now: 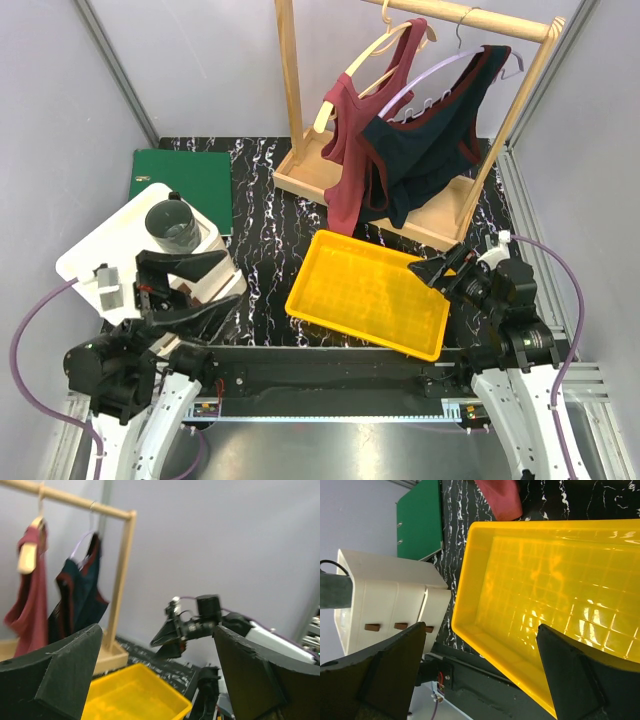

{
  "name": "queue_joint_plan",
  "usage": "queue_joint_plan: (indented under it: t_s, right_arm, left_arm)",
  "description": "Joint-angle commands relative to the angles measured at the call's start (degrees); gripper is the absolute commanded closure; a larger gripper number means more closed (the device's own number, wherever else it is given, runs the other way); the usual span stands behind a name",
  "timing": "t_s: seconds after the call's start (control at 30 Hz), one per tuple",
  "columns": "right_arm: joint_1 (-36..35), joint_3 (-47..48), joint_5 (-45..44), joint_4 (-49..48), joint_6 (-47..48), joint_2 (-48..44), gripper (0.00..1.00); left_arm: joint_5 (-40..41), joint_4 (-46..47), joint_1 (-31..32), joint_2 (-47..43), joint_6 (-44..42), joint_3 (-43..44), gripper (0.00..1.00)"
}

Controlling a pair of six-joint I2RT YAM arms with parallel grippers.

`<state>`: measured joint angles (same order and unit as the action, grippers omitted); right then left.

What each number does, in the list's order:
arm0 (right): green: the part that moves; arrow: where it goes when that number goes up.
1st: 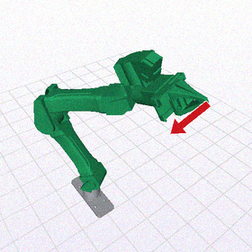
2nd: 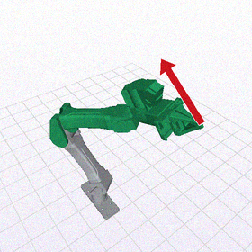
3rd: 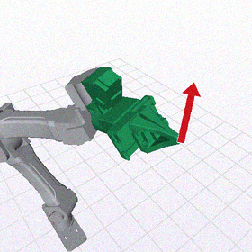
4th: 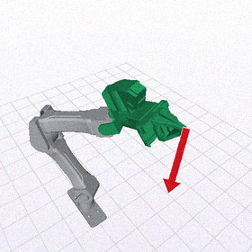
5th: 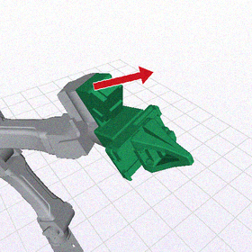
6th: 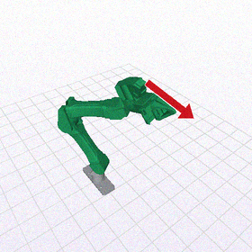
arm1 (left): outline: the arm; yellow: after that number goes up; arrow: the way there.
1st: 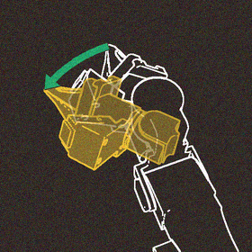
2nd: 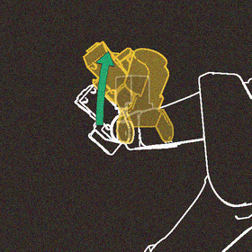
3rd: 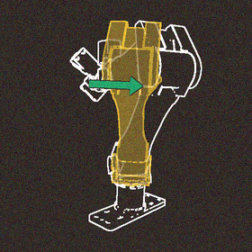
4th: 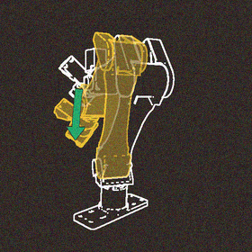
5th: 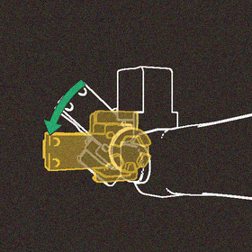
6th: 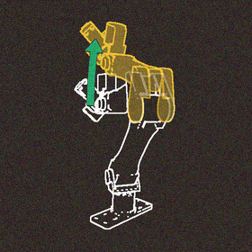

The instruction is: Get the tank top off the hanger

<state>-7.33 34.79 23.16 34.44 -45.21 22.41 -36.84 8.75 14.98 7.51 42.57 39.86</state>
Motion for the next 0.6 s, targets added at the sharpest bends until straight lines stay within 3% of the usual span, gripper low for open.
queue_joint_plan:
  t_s: [0.0, 0.2, 0.3, 0.57]
  right_arm:
    - [0.2, 3.8, -2.7, 1.9, 4.9, 2.4, 0.00]
    - [0.4, 8.0, -2.2, 2.1, 7.6, 4.1, 0.00]
    - [0.2, 9.1, -0.9, 2.1, 7.6, 4.0, 0.00]
    - [0.2, 12.0, -1.0, 3.0, 8.8, 5.7, 0.00]
  left_arm:
    - [4.8, -18.9, -0.3, 0.3, -7.1, 2.9, 0.01]
    - [14.9, -38.7, -0.3, 5.1, -4.4, 12.0, 0.01]
    - [10.7, -38.1, -0.2, 8.0, -7.7, 14.2, 0.01]
    - [0.0, -29.0, -0.3, 21.8, -4.3, 20.2, 0.01]
